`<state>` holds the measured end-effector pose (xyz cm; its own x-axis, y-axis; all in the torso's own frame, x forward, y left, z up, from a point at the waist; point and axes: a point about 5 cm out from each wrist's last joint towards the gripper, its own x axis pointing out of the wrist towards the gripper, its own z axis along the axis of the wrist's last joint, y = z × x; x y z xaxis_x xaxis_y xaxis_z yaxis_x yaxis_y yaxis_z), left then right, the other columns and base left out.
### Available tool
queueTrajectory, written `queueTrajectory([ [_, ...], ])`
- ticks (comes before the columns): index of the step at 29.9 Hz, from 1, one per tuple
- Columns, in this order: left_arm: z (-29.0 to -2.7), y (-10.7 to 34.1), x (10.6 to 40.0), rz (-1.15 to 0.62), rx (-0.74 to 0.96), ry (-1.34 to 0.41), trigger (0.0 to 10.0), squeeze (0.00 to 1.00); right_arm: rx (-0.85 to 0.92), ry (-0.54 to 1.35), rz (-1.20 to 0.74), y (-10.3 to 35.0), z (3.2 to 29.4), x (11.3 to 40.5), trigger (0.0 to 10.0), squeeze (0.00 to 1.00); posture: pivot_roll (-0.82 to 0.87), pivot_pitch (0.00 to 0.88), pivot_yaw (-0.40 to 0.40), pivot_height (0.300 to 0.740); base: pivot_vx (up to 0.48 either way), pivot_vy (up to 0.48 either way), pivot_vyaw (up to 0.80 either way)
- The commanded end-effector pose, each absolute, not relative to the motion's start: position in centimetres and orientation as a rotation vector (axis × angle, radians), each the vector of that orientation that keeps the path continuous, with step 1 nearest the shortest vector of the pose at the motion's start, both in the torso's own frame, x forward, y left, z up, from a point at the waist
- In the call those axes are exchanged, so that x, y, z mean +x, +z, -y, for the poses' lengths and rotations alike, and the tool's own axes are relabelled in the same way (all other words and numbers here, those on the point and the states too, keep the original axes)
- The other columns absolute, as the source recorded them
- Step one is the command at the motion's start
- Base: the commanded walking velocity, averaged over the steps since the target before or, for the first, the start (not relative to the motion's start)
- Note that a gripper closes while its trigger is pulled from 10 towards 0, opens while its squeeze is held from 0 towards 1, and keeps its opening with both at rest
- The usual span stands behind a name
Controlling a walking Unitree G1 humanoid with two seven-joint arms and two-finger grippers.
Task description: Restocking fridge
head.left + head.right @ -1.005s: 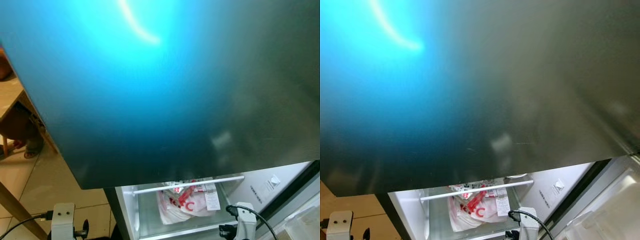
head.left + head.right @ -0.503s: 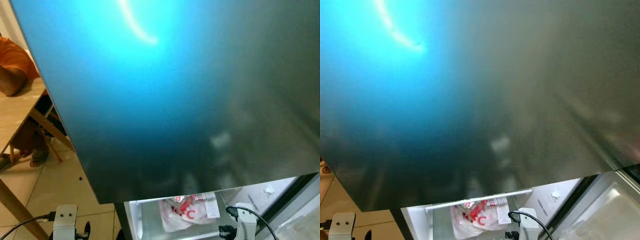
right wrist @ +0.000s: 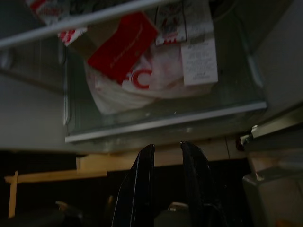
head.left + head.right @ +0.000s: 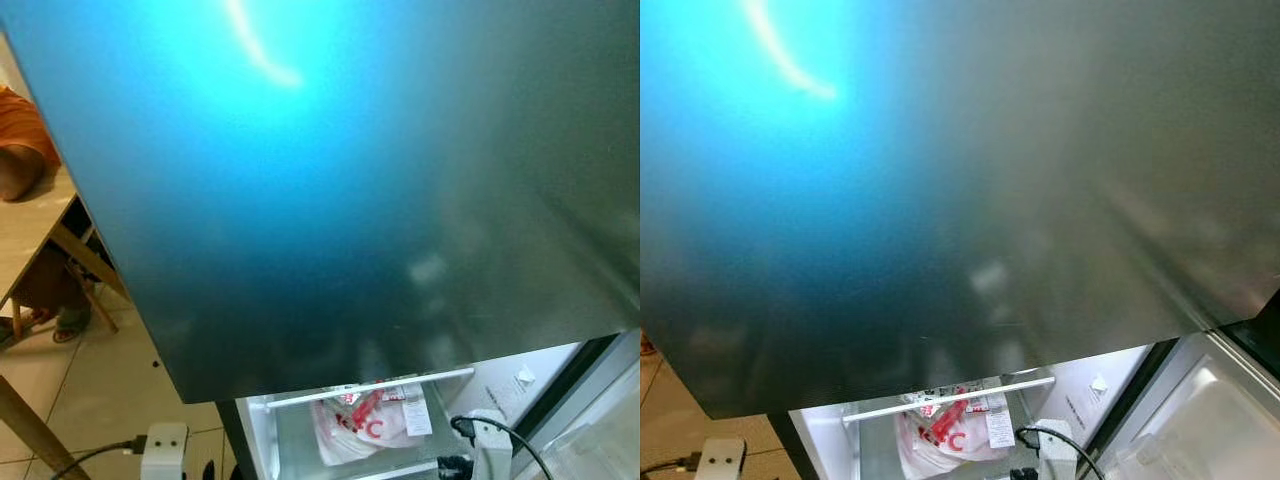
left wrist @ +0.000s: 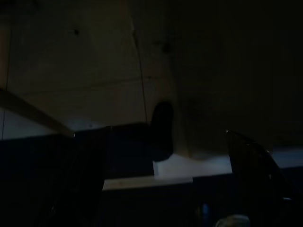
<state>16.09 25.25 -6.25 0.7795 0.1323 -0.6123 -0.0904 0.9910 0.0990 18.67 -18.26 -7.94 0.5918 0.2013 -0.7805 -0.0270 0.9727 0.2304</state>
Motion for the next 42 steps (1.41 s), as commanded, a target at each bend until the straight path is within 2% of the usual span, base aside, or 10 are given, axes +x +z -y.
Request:
queueTrajectory([
  [1,-24.9,-6.6,15.7,-0.684,0.043,0.128,10.0,0.00,0.205,0.133,-0.931,-8.0,18.3,18.6,10.0,0.00,0.07,0.012,-0.049,0.740,0.000,0.000,0.00],
  [11,-25.9,-6.3,15.8,-0.687,0.042,0.142,10.0,0.00,0.201,0.135,-0.926,-7.9,18.3,18.8,10.0,0.00,0.07,0.018,-0.053,0.740,0.000,0.000,0.00],
  [42,-24.8,-6.8,16.0,-0.721,0.022,0.108,10.0,0.00,0.197,0.143,-0.925,-7.9,18.2,18.7,10.0,0.00,0.07,0.019,-0.049,0.740,-0.318,0.000,0.00],
])
